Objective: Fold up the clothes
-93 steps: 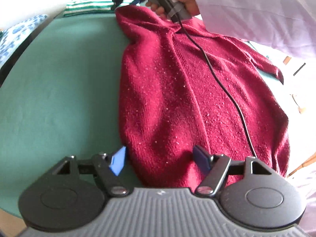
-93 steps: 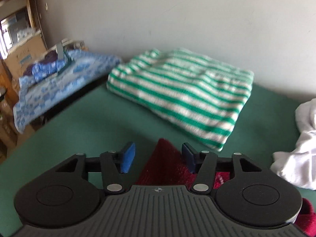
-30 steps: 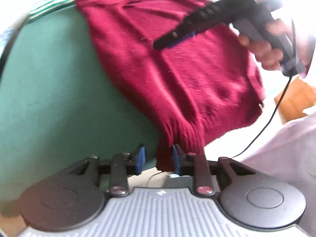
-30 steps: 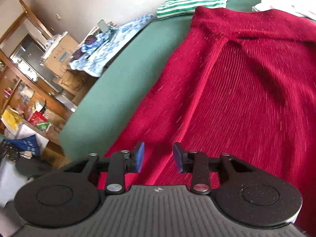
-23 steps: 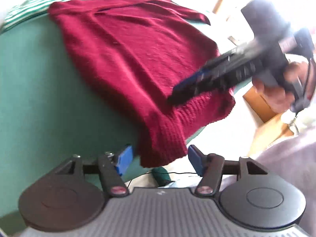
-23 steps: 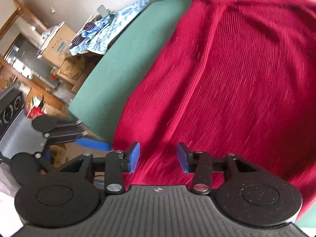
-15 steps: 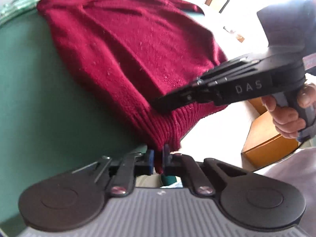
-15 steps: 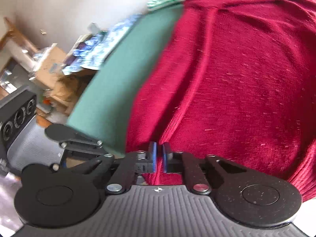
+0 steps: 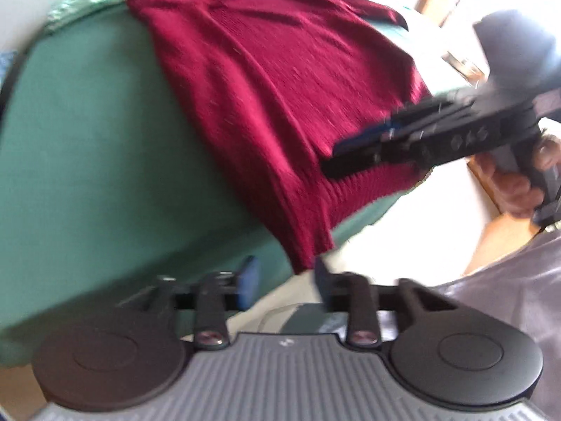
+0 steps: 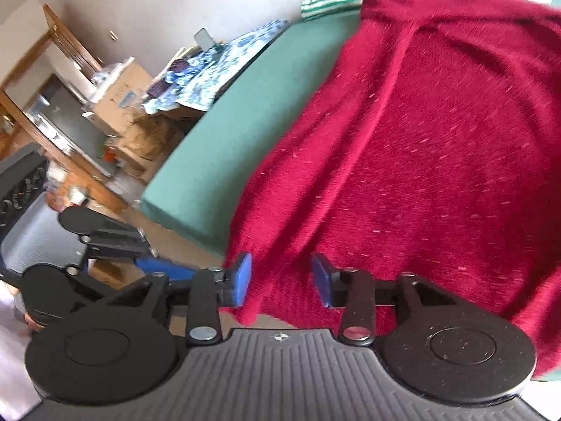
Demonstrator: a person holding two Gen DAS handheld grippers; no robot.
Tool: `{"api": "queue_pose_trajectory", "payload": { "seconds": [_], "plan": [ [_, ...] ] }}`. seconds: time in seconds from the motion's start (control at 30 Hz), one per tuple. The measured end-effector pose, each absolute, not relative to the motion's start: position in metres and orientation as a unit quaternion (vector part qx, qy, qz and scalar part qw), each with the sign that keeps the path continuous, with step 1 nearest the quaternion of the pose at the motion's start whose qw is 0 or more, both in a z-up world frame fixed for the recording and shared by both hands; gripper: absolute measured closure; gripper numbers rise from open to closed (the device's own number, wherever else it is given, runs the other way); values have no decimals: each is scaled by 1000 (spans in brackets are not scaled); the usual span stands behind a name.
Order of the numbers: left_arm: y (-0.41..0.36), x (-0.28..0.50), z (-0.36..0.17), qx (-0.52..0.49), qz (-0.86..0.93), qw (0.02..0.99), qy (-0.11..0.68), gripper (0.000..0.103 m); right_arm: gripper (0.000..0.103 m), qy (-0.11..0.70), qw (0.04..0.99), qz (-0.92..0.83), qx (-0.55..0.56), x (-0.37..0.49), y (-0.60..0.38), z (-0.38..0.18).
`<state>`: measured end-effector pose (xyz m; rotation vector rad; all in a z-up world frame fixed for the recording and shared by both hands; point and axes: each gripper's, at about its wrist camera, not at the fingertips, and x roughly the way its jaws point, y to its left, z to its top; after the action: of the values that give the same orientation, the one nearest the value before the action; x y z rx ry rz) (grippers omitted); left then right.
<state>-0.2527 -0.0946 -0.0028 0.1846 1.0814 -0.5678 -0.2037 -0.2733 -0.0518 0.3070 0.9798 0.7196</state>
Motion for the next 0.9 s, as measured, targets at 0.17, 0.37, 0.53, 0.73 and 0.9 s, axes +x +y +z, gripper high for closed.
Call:
{"api": "queue_pose_trajectory", "payload": {
  "seconds": [0.17,0.37,0.53,0.73,0.9],
  "plan": [
    [-89,-250,15,85,-214,837,496,47,99,454,794,365,174,-197,-268,-66],
    [-114,-274,28,85,-253,835,481,51,99,431,775,390,248,-175,-281,-44],
    [-160,-285,25,58,-330,827,452,57,99,437,751,406,282,-151,-274,-41],
    [-184,-266,-11,41,-246,864,437,64,99,431,749,424,270,-157,-287,-28],
    [-152,-280,-10,6,-182,880,438,64,99,430,754,430,250,-173,-294,-28]
  ]
}}
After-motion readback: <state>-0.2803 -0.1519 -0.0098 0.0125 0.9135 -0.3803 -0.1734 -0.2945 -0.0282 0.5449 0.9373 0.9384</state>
